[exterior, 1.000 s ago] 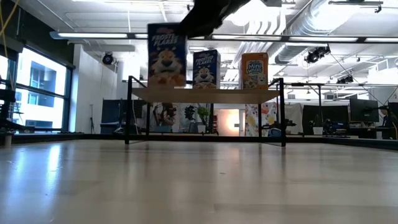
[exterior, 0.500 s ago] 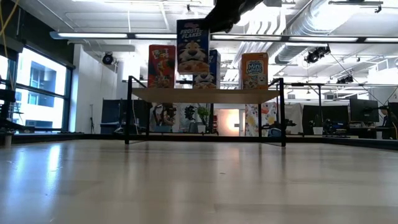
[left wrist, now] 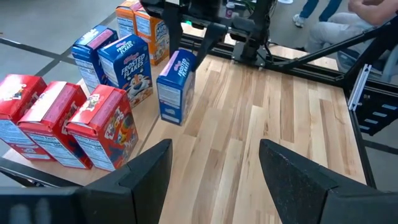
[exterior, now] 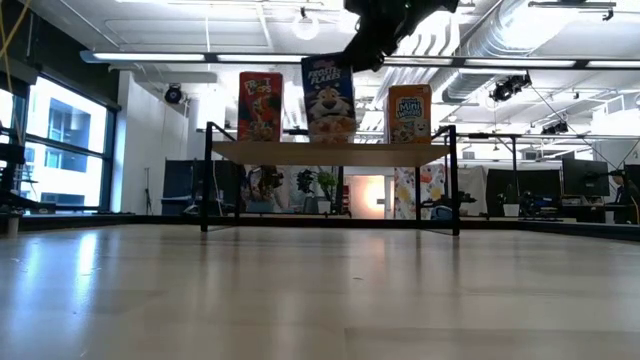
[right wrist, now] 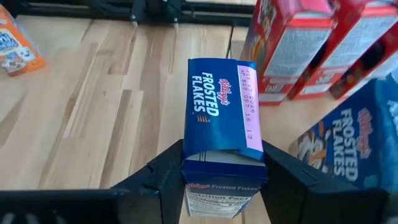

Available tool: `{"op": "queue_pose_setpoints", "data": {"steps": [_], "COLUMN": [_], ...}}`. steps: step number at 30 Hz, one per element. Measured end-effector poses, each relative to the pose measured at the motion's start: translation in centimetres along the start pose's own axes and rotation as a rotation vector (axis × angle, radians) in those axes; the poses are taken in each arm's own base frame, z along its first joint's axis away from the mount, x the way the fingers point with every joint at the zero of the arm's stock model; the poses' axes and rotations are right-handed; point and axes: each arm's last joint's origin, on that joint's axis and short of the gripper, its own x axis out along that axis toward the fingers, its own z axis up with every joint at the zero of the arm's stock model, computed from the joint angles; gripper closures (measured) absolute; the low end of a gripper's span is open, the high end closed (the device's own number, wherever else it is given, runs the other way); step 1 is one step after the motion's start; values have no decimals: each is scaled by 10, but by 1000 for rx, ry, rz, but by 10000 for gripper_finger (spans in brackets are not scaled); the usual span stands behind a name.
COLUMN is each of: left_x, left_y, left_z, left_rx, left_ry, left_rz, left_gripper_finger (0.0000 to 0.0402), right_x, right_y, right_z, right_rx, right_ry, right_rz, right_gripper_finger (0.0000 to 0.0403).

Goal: Stack cereal on shelf
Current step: Put the blue cereal box on the shelf aligned with the other blue cereal boxes

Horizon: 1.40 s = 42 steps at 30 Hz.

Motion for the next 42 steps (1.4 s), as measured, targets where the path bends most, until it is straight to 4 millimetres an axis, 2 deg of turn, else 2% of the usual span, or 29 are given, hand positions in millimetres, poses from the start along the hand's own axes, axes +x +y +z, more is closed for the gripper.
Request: {"op": "queue_pose_setpoints", "data": {"steps": [5, 14, 19, 29, 32, 37, 42], "left_x": [0, 0, 0, 0, 0, 0, 0], "left_y": [0, 0, 0, 0, 0, 0, 0], "left_z": [0, 0, 0, 0, 0, 0, 0], "left_rx": [0, 0, 0, -1, -1, -1, -2], "left_ry": [0, -1, -1, -1, -1, -1, -1], "left_rz": [0, 0, 0, 1, 1, 0, 0], "left_gripper_finger": [169, 169, 169, 169, 169, 169, 169], "right_x": [-1, -12, -32, -89, -96, -96, -96], "right_y": [6, 36, 39, 39, 41, 45, 49], "right_z": [-2, 5, 11, 10, 3, -29, -51], "right_rx": [11, -33, -53, -71, -81, -55, -51], "right_ry": [29, 23, -35, -83, -112, -164, -253], "right_rz": [38, 106, 79, -32, -25, -57, -86], "right_gripper_finger": [247, 246, 246, 245, 245, 245, 245]}}
